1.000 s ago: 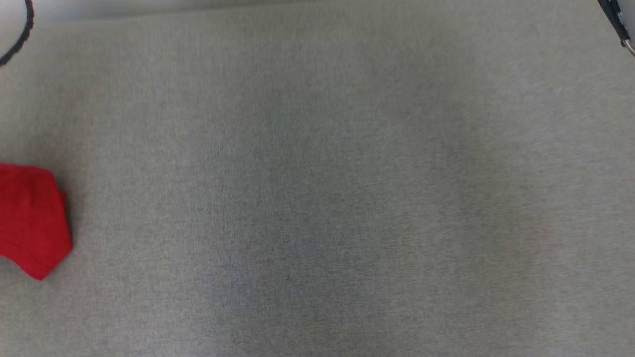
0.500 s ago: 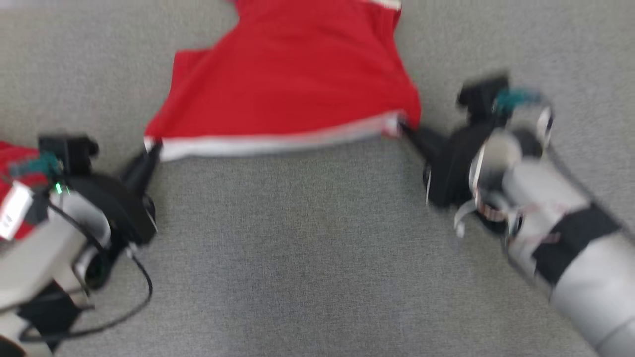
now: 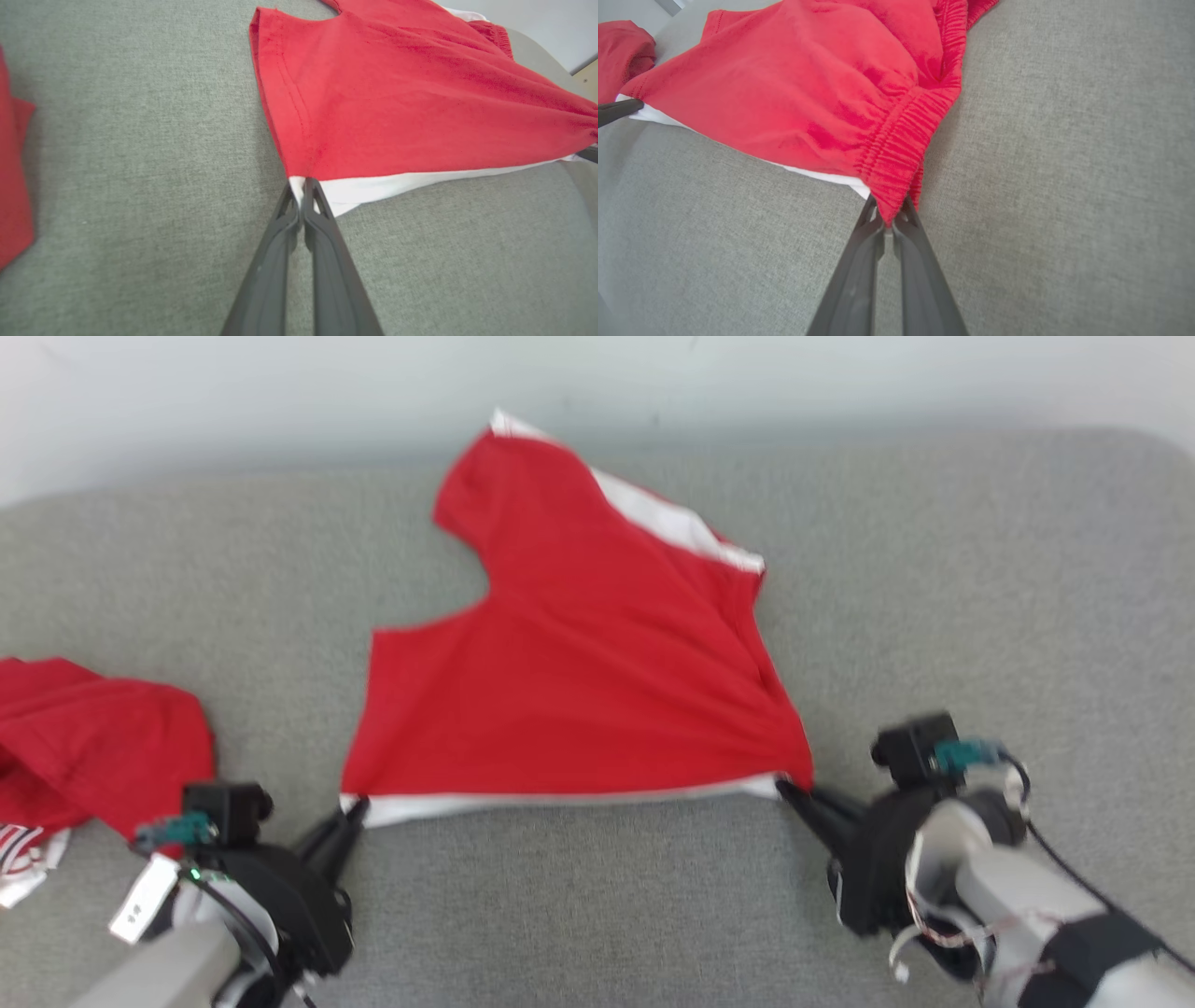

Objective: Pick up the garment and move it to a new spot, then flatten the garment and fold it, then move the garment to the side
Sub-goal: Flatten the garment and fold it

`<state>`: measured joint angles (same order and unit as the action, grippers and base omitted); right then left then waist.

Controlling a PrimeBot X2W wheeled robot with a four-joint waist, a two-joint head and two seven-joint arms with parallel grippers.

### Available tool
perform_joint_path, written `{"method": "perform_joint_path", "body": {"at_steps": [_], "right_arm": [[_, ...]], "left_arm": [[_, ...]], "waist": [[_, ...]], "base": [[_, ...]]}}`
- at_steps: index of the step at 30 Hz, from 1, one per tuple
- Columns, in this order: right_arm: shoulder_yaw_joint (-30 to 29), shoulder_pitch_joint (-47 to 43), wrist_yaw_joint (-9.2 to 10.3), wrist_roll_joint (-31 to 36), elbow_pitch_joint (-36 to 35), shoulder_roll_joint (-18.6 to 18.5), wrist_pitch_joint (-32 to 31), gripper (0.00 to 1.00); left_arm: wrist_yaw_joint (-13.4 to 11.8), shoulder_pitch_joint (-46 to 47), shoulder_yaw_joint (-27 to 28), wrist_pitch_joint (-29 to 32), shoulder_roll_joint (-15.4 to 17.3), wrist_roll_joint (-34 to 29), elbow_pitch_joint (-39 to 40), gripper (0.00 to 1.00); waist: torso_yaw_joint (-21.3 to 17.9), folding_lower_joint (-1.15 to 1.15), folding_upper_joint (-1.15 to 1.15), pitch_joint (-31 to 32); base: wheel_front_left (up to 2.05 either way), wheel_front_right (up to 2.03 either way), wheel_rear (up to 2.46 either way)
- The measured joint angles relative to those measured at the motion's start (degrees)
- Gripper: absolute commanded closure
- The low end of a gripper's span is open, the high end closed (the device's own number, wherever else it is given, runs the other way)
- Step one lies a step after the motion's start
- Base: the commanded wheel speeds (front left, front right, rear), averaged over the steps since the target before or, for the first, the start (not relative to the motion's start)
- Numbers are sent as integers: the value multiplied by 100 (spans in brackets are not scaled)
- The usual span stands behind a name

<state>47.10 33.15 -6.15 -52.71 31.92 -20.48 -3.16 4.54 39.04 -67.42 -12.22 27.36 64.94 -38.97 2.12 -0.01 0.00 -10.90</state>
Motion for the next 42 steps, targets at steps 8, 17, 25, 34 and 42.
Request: {"method": "perform_joint_path", "body": {"at_steps": [8, 17, 25, 34, 42], "right_arm": [[9, -862, -41, -132, -120, -279, 236, 100], [114, -1443, 77, -175, -548, -378, 259, 100], [157, -1199, 597, -89, -751, -330, -83, 100], [359, -219, 770, -36, -791, -296, -1228, 100], [70, 2349, 936, -227, 65, 346, -2747, 100]], "left_arm": [[-54, -675, -153, -44, 21, 41, 298, 100], [-463, -1201, -171, -77, 199, 122, 694, 100], [-966, -1118, -114, -94, 226, -33, 859, 100], [-956, -404, -142, 431, 446, -155, 995, 100], [-54, 1818, 334, 1790, 580, 207, 669, 100]], "waist": [[46, 0, 0, 645], [77, 0, -1, 1143], [57, 2, -1, 1022], [19, 2, 0, 679], [-49, 3, 1, 125]], "base": [[0, 0, 0], [0, 0, 0], [0, 0, 0], [0, 0, 0], [0, 0, 0]]}}
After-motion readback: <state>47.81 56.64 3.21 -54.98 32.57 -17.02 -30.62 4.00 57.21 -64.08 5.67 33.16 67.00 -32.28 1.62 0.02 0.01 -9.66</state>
